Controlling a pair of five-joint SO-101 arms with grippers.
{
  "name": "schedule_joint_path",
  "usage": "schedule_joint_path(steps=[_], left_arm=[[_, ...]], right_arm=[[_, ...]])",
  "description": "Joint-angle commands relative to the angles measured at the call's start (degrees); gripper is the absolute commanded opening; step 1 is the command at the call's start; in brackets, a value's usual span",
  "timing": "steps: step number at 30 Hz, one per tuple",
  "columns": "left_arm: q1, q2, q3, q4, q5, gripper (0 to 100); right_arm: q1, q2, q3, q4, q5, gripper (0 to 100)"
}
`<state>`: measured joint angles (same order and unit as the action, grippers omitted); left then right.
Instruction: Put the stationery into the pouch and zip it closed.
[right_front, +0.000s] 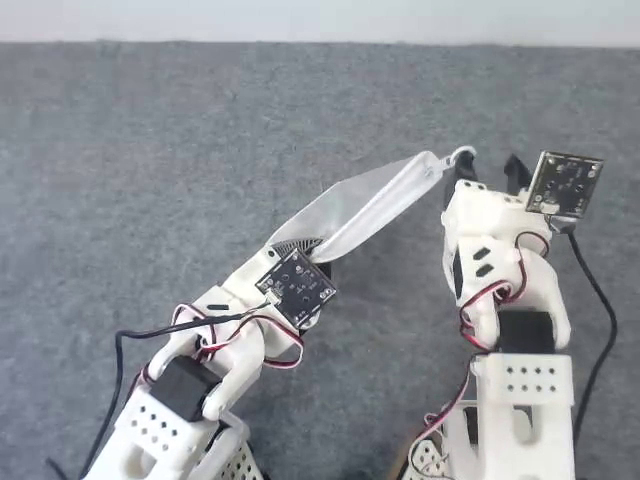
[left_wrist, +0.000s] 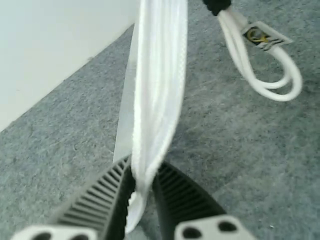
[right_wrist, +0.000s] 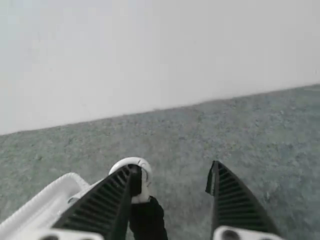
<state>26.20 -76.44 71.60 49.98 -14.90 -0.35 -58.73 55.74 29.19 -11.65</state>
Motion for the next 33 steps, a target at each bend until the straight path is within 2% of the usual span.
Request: schedule_joint_path(steps=[1,5,8,13,19,28,31,33], left_arm=[[-1.3,-0.4,0.4,1.8,-0.3,3],[-1.1,-0.4,0.6,2.0,-0.2,11],[-1.1,-0.4,0.7,2.2,-0.2,14],[-1.3,-0.4,0.5,3.0,-0.2,14],[-1.4,-0.4,0.6,2.9,-0.2,14],[-1.5,-0.4,0.5,2.9,0.1,14],[-1.8,-0.4,-0.5,3.3,5.1,15],[-2.8,-0.4,-2.4,5.7,7.6,18]], right_arm=[[0.7,-6.9,-2.7,7.3,-0.2,18.5],[-0.8,-13.1,-2.7,12.4,0.0,18.4],[-3.9,-16.7,-2.7,16.0,4.3,18.4],[-8.8,-21.3,-2.7,20.9,7.0,18.4],[-17.0,-24.2,-2.7,26.5,13.7,18.4],[-25.0,-26.2,-2.6,27.9,12.7,18.2],[-27.5,-28.4,-2.6,29.3,9.8,18.4],[-29.8,-30.6,-2.8,31.7,10.7,18.4]])
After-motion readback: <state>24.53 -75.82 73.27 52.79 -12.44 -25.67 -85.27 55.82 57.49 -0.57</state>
